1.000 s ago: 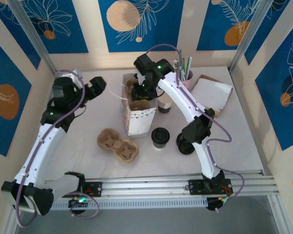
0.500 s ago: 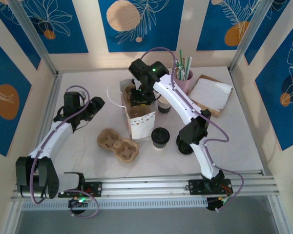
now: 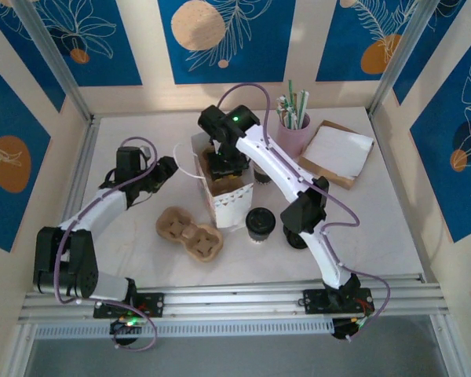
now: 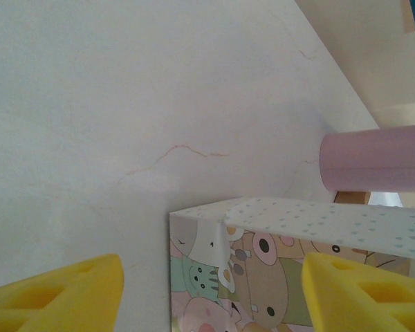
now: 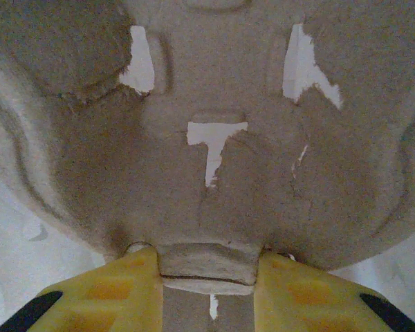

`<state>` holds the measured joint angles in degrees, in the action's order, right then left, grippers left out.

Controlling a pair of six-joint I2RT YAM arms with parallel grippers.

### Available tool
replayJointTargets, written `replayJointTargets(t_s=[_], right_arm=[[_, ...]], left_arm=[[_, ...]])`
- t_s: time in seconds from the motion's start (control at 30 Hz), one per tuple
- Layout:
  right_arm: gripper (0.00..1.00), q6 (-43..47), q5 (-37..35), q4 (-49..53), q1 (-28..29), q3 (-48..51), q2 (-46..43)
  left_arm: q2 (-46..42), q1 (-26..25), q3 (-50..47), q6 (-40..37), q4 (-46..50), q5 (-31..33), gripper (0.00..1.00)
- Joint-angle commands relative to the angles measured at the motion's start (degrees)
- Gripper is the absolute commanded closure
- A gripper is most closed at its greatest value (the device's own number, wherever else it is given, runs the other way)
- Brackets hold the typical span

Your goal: Pack the takeout coffee

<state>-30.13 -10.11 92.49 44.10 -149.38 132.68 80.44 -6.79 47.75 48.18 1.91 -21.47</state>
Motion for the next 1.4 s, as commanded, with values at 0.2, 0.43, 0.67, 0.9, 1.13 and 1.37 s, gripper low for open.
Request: replayJointTargets(t_s=[0.2, 0.43, 0.67, 0.9, 1.13, 1.37], right_arm=[[0.66, -0.8, -1.8, 3.4, 1.3, -0.7, 2.7], [0.66, -0.6, -1.9, 2.9, 1.5, 0.8, 3.5], [0.66, -0.6, -3.1, 2.8, 1.9, 3.0, 4.1], [0.66, -0.8, -3.6, 2.0, 1.9, 4.4, 4.3], [0.65, -1.1, -4.3, -0.7, 1.7, 7.2, 4.3], [0.65, -1.0, -3.8, -3.1, 1.2, 9.6, 4.6]], left_arm=[[0.8, -0.8, 0.0, 0.4, -2.4, -1.6, 0.32], [0.7, -0.9, 0.0, 0.2, -2.3, -1.6, 0.32], [0.8, -0.9, 0.1, 0.1, -2.0, -1.6, 0.32], [0.6, -0.9, 0.1, 0.0, -2.0, -1.5, 0.32], [0.2, -0.9, 0.4, -0.4, -1.4, -1.2, 0.32], [0.0, -0.9, 0.9, -0.7, -0.6, -1.0, 0.32]])
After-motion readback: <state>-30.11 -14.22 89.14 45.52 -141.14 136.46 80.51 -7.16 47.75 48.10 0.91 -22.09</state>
